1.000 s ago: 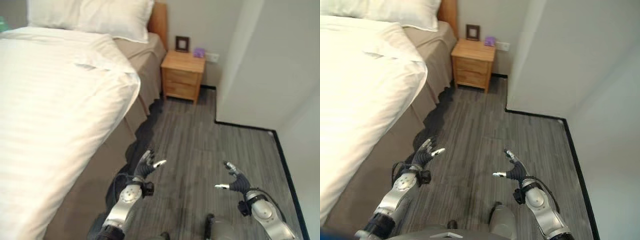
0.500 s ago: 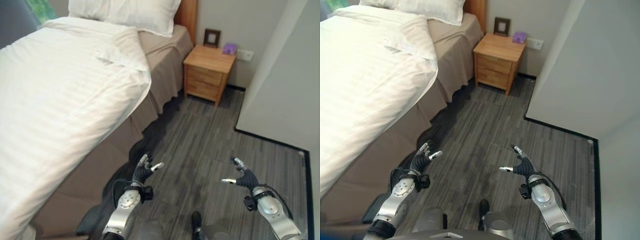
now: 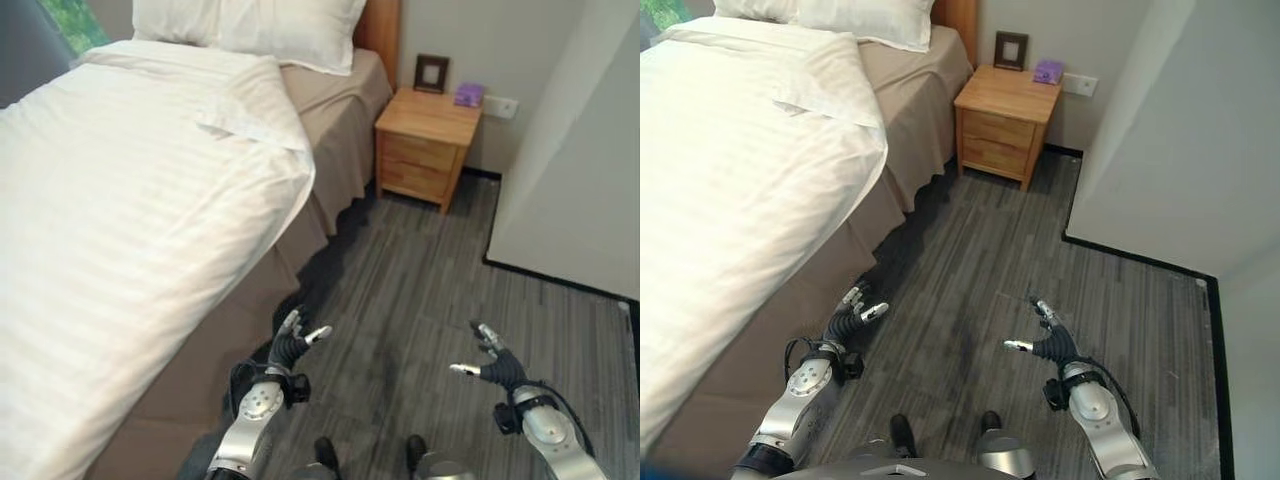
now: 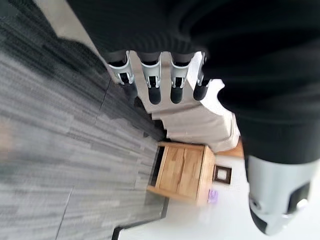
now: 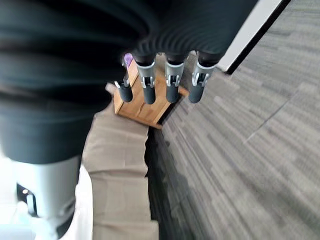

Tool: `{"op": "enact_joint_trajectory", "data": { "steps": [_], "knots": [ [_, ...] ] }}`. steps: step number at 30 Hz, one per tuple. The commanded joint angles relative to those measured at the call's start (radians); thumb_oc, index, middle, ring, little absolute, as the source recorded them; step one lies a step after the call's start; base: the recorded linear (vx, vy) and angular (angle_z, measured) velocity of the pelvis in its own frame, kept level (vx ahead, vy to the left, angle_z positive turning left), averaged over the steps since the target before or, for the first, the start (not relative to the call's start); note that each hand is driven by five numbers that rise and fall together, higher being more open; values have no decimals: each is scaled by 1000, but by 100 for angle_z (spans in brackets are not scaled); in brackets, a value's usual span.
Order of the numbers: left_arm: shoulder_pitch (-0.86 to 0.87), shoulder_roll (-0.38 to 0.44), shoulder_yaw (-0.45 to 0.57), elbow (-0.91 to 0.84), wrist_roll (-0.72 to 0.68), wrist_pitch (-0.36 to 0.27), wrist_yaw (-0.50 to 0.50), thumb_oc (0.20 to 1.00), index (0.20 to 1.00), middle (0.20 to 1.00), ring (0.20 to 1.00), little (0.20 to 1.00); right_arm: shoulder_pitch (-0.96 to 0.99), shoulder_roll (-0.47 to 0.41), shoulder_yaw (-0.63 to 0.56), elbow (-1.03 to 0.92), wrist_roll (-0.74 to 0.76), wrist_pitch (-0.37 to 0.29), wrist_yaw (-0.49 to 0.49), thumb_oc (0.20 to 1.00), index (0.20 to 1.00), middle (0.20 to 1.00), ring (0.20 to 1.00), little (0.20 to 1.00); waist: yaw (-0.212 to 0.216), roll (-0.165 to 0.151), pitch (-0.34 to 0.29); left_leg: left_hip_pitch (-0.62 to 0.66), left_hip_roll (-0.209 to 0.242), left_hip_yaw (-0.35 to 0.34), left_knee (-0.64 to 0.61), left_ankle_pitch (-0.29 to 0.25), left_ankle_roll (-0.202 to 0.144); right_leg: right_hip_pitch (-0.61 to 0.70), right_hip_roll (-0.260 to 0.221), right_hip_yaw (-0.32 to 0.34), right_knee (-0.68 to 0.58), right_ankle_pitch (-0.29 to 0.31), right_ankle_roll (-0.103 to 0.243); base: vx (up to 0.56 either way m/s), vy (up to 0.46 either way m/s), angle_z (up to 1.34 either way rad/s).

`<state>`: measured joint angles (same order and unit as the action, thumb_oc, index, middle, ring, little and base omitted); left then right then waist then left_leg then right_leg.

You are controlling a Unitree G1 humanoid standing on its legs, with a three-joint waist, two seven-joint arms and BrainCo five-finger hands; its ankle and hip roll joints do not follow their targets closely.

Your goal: Making the bed.

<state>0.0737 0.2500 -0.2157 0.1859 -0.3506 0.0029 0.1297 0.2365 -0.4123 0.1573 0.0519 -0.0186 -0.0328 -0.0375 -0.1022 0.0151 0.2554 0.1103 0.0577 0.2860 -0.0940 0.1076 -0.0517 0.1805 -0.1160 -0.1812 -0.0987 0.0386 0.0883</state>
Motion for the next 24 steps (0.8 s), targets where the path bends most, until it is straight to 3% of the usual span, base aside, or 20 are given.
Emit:
{"op": "enact_joint_trajectory", "data": {
  "steps": [1, 2, 3, 6, 8, 9, 11, 13, 14, 17, 18, 19, 21, 22, 23, 24],
  "knots": [
    [-11, 25, 20, -28, 3, -38, -13, 1000, 1000, 1000, 1000, 1000, -24, 5, -30, -42, 37, -44, -11, 1000, 1000, 1000, 1000, 1000, 12, -22, -50, 62, 28, -2, 7, -108, -29, -62, -49, -9, 41, 13, 42, -51, 106, 12],
    [-2, 29, 24, -36, 7, -38, -14, 1000, 1000, 1000, 1000, 1000, -17, 10, -31, -40, 37, -43, -7, 1000, 1000, 1000, 1000, 1000, 13, -24, -48, 64, 24, 2, 7, -114, -26, -66, -54, -7, 41, 18, 47, -72, 145, 4],
    [29, 127, 96, 83, 188, -45, 46, 1000, 1000, 1000, 1000, 1000, -133, 96, 73, 297, 331, -35, 29, 1000, 1000, 1000, 1000, 1000, 76, -77, -82, 94, -6, 14, 18, -196, 62, -201, -31, 15, 467, 87, 87, -59, 122, -12],
    [17, 125, 87, 75, 209, -35, 40, 1000, 1000, 1000, 1000, 1000, -148, 95, 78, 281, 279, -27, 9, 1000, 1000, 1000, 1000, 1000, 64, -55, -83, 114, 3, 20, 7, -202, 60, -277, -65, -32, 494, 96, 89, 51, 32, -36],
    [-4, 125, 79, 57, 252, -43, 56, 1000, 1000, 1000, 1000, 1000, -152, 87, 75, 260, 263, -28, -3, 1000, 1000, 1000, 1000, 1000, 27, -51, -84, 141, 0, 2, 7, -213, 41, -338, -29, -37, 351, 51, 76, 197, -87, 11],
    [-3, 124, 79, 57, 253, -43, 56, 1000, 1000, 1000, 1000, 1000, -152, 86, 75, 259, 263, -28, -3, 1000, 1000, 1000, 1000, 1000, 24, -47, -82, 145, 5, -1, 7, -215, 39, -329, -25, -42, 344, 53, 75, 214, -121, 45],
    [-19, 124, 93, 59, 273, -53, 68, 1000, 1000, 1000, 1000, 1000, -160, 64, 76, 209, 208, -43, -11, 1000, 1000, 1000, 1000, 1000, 13, -56, -87, 172, 2, -5, 10, -227, 22, -342, -10, -57, 208, 55, 71, 230, -170, 29],
    [-30, 118, 90, 57, 282, -60, 71, 1000, 1000, 1000, 1000, 1000, -158, 44, 78, 172, 176, -49, -9, 1000, 1000, 1000, 1000, 1000, 8, -58, -88, 184, 21, -21, 76, -237, 3, -297, 0, -47, 154, 51, 56, 238, -209, 11],
    [-39, 107, 84, 63, 287, -69, 69, 1000, 1000, 1000, 1000, 1000, -169, 31, 90, 162, 141, -53, -4, 1000, 1000, 1000, 1000, 1000, 12, -58, -95, 180, 36, -20, 153, -209, -16, -253, 19, -32, 134, 38, 36, 194, -238, 38],
    [-53, 92, 83, 43, 277, -82, 75, 1000, 1000, 1000, 1000, 1000, -208, -8, 92, 155, 104, -61, -22, 1000, 1000, 1000, 1000, 1000, 46, -80, -80, 22, 85, -61, 537, -42, -87, -130, 43, -39, 50, 19, -30, 171, -255, 22],
    [-54, 93, 83, 43, 277, -82, 75, 1000, 1000, 1000, 1000, 1000, -208, -8, 92, 154, 104, -61, -21, 1000, 1000, 1000, 1000, 1000, 44, -82, -82, 16, 83, -63, 538, -39, -86, -132, 40, -40, 48, 22, -31, 91, -296, 19],
    [-73, 89, 64, 43, 248, -85, 79, 1000, 1000, 1000, 1000, 1000, -227, -40, 94, 127, 87, -64, -41, 1000, 1000, 1000, 1000, 1000, 80, -115, -40, -86, 94, -73, 731, -5, -98, -76, 33, -34, 20, 9, -66, 148, -286, -10],
    [-59, 78, 63, 37, 235, -79, 91, 1000, 1000, 1000, 1000, 1000, -234, -43, 95, 124, 86, -55, -45, 1000, 1000, 1000, 1000, 1000, 107, -128, -25, -146, 123, -48, 697, -46, -75, -23, 23, -14, 11, -18, -64, 385, -237, -38],
    [-38, 64, 67, 28, 226, -72, 94, 1000, 1000, 1000, 1000, 1000, -233, -43, 91, 117, 81, -50, -44, 1000, 1000, 1000, 1000, 1000, 117, -116, -30, -168, 113, -37, 572, -72, -62, 9, 21, -6, 11, -45, -52, 367, -60, -45],
    [-38, 64, 67, 27, 226, -71, 94, 1000, 1000, 1000, 1000, 1000, -233, -43, 91, 116, 81, -49, -44, 1000, 1000, 1000, 1000, 1000, 117, -120, -32, -168, 108, -34, 564, -66, -60, 5, 17, -5, 11, -43, -51, 514, 42, -81],
    [-17, 54, 74, 19, 228, -70, 82, 1000, 1000, 1000, 1000, 1000, -223, -45, 81, 107, 76, -51, -38, 1000, 1000, 1000, 1000, 1000, 119, -97, -49, -165, 77, 12, 314, -69, -40, 28, 22, -6, 11, -71, -28, 454, 86, -67]
  ]
}}
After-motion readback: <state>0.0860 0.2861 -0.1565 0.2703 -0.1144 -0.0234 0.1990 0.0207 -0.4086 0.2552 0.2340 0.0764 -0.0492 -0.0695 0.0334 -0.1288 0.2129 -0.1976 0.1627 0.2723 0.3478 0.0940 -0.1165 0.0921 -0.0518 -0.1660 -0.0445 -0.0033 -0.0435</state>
